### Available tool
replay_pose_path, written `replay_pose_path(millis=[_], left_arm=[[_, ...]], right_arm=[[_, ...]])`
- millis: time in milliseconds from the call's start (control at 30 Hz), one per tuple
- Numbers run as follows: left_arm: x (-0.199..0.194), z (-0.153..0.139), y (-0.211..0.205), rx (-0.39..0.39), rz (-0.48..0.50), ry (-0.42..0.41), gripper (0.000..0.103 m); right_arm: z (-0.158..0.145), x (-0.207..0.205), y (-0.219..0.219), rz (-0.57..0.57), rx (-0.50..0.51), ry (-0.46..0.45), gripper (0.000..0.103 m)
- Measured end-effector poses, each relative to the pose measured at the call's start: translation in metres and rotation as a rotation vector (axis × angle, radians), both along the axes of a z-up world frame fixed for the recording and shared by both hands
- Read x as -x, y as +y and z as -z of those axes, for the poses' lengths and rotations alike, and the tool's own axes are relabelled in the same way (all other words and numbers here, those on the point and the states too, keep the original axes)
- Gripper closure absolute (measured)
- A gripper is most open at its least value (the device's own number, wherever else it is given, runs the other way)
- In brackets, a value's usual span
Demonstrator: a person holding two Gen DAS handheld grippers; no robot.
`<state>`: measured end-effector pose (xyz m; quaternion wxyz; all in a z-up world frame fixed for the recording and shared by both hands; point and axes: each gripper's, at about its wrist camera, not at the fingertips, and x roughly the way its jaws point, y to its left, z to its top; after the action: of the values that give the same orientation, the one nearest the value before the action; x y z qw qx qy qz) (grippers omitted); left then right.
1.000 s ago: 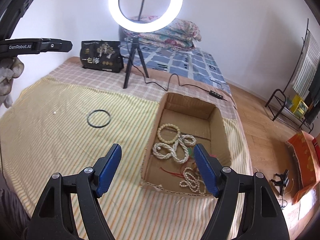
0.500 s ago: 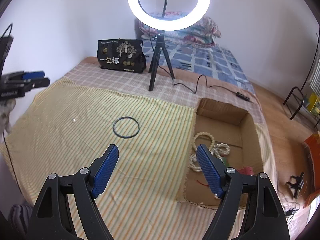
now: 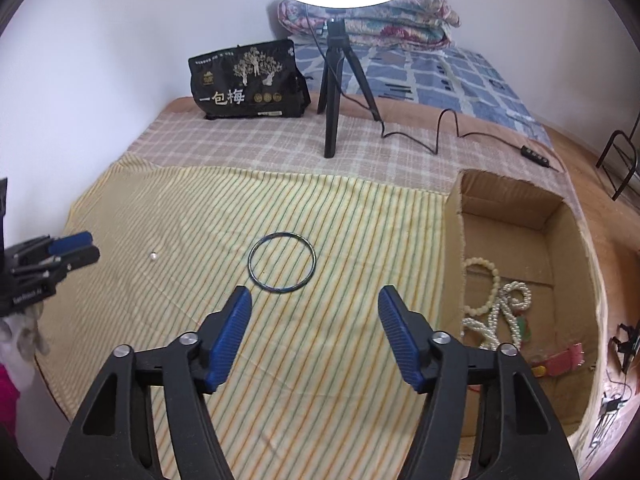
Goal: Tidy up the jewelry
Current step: 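Move the left tool to the loose pearl while the right tool moves to the dark blue bangle, then grasp the single pearl with the left tool while the right tool grasps the dark blue bangle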
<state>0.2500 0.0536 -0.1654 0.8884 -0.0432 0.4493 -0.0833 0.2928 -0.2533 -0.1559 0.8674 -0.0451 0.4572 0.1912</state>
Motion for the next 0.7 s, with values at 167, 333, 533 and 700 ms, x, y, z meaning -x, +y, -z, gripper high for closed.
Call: replay_pose_path(millis=[167, 333, 533, 700], left_arm=[[-0.005, 0.017, -0.002, 0.020, -0.006, 0.021, 0.063], [-0.010, 0.032, 0.000, 0.040, -0.028, 0.035, 0.063], [-0.021, 0.046, -0.004, 0.033, -0.027, 0.052, 0.063], [-0.030, 0.053, -0.008, 0.031, -0.033, 0.056, 0.063]], right_arm=[[0.019, -0.017, 0.007, -0.001, -0.015, 0.053, 0.055], [0.036, -0.030, 0.013, 0.003, -0.013, 0.082, 0.062], [0.052, -0.041, 0.018, 0.007, 0.001, 0.102, 0.066], [0.060, -0.048, 0.017, 0.011, -0.008, 0.115, 0.069]])
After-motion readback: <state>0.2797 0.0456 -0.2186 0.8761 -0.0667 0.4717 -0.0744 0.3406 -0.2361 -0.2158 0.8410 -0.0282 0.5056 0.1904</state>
